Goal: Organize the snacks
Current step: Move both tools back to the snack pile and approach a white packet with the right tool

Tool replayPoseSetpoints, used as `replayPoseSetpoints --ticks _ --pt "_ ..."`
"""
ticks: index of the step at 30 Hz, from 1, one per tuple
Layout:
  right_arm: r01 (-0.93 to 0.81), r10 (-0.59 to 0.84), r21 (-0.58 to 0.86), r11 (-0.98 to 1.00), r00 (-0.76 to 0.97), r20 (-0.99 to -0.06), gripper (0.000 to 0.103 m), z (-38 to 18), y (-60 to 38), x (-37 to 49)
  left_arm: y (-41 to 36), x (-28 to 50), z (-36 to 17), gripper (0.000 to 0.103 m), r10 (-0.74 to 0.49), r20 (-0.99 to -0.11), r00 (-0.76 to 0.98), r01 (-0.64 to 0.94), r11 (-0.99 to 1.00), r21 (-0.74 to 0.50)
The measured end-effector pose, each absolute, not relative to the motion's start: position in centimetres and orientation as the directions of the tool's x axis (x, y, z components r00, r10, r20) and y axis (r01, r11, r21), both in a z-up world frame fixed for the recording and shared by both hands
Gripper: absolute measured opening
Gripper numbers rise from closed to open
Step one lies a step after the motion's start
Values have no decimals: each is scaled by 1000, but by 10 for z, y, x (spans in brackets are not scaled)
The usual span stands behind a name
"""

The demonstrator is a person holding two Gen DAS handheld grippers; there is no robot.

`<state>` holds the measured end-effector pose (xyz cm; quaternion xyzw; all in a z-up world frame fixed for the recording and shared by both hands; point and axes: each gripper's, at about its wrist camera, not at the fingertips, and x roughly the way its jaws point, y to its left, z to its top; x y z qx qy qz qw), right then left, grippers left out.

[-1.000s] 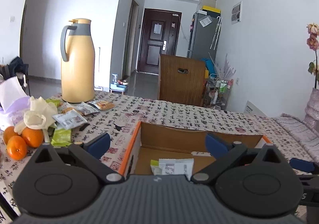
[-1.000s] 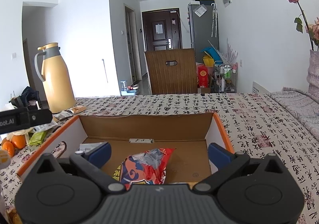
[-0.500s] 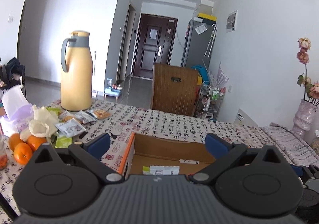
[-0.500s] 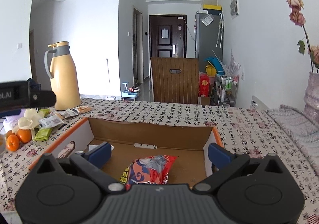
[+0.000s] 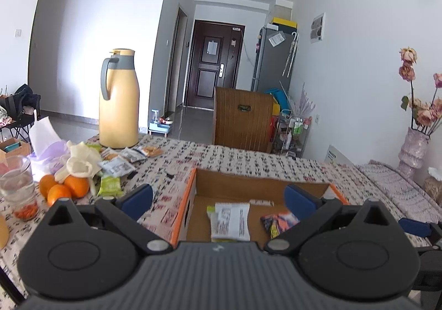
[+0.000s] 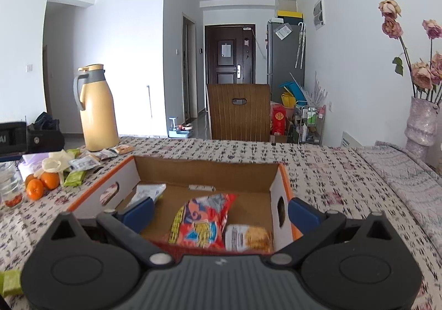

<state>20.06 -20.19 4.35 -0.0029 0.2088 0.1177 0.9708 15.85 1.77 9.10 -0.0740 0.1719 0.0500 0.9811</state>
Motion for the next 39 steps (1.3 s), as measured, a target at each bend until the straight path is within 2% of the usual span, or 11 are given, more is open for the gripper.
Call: replayPoseSetpoints --ticks 13,29,35,39 --pt "-225 222 48 973 865 -450 103 21 -214 137 24 103 50 103 53 -420 906 -99 991 -89" --pt "-199 192 51 979 797 -573 103 -28 -223 104 37 67 2 103 6 -523 852 -70 992 -102" --pt "-160 160 55 986 782 -603 92 -38 -222 114 37 69 -4 103 6 -540 842 -74 992 -104" --pt "-158 156 52 986 771 -618 91 -43 -220 117 36 70 -4 103 8 -543 840 -75 992 -102"
